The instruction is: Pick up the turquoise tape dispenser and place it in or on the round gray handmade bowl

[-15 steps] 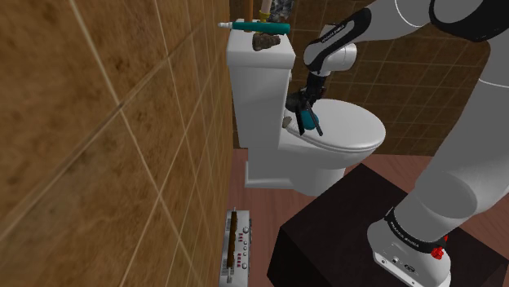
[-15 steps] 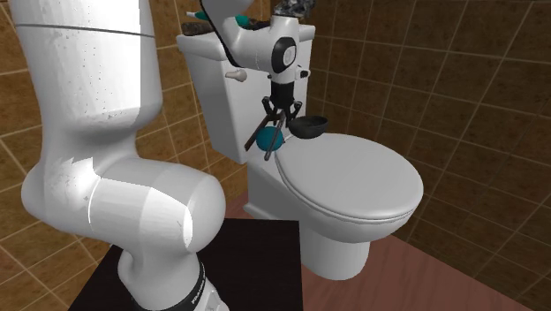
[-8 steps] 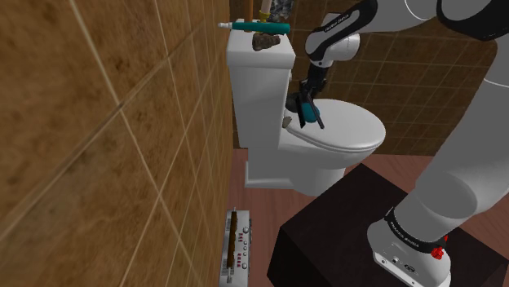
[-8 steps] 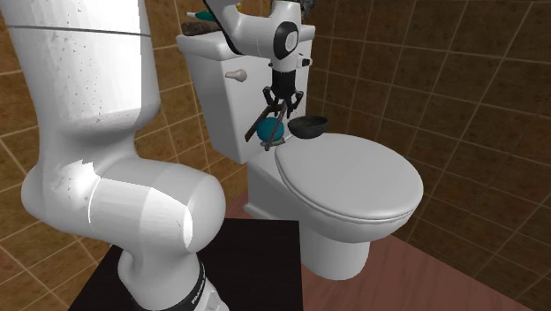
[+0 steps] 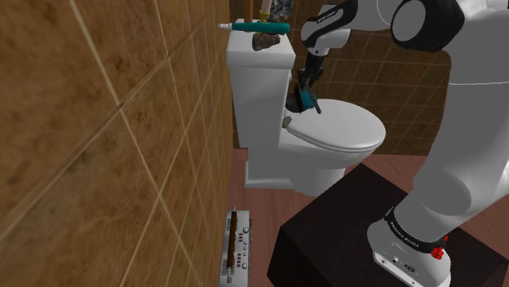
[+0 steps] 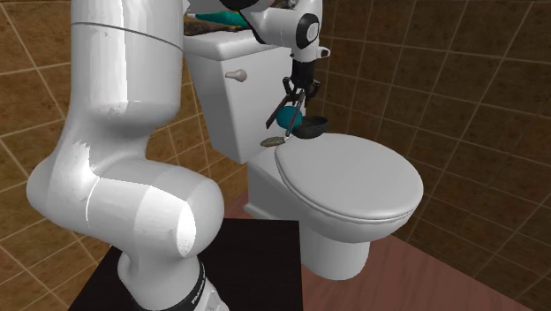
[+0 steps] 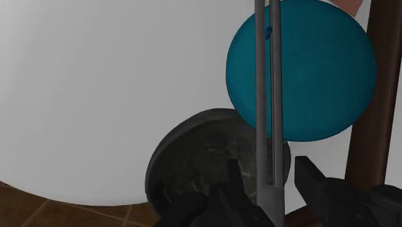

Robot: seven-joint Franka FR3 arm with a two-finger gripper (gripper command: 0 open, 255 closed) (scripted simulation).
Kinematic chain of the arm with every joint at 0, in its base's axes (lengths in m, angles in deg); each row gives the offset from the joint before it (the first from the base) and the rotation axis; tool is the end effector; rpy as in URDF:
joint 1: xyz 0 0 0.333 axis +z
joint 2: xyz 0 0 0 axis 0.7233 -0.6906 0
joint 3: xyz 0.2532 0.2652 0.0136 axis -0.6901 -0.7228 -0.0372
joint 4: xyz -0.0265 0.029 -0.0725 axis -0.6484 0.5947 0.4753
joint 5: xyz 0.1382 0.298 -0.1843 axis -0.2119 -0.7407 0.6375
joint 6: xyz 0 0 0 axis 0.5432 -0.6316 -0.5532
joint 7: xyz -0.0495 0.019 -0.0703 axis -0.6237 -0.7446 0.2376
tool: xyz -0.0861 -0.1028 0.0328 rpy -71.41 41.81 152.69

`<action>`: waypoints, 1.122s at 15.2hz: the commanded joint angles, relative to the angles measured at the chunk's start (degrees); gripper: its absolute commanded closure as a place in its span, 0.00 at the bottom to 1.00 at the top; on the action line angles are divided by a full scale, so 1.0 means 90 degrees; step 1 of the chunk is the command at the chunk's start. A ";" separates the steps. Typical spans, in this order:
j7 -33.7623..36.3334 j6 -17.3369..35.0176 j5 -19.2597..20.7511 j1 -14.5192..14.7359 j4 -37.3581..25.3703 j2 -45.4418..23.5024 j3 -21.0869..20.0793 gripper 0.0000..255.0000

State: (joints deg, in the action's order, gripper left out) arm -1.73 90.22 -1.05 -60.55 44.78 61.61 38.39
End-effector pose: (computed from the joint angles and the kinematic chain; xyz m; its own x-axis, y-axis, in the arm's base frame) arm 0.6424 -0.2598 0.3856 0.9666 -0.2427 0.0824 -0.2402 -0.9699 -0.0392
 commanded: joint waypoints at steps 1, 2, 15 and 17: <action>-0.0080 -0.0290 -0.0067 -0.0133 -0.0789 -0.0512 -0.0011 1.00; -0.0108 -0.0479 -0.0095 -0.0209 -0.1251 -0.0789 -0.0018 1.00; -0.0103 -0.2119 -0.0230 -0.0862 -0.5744 -0.3630 -0.0156 1.00; -0.0123 -0.1944 -0.0237 -0.0846 -0.5560 -0.3623 -0.0156 1.00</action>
State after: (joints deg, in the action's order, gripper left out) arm -2.63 71.61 -3.14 -68.22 -6.67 28.67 36.98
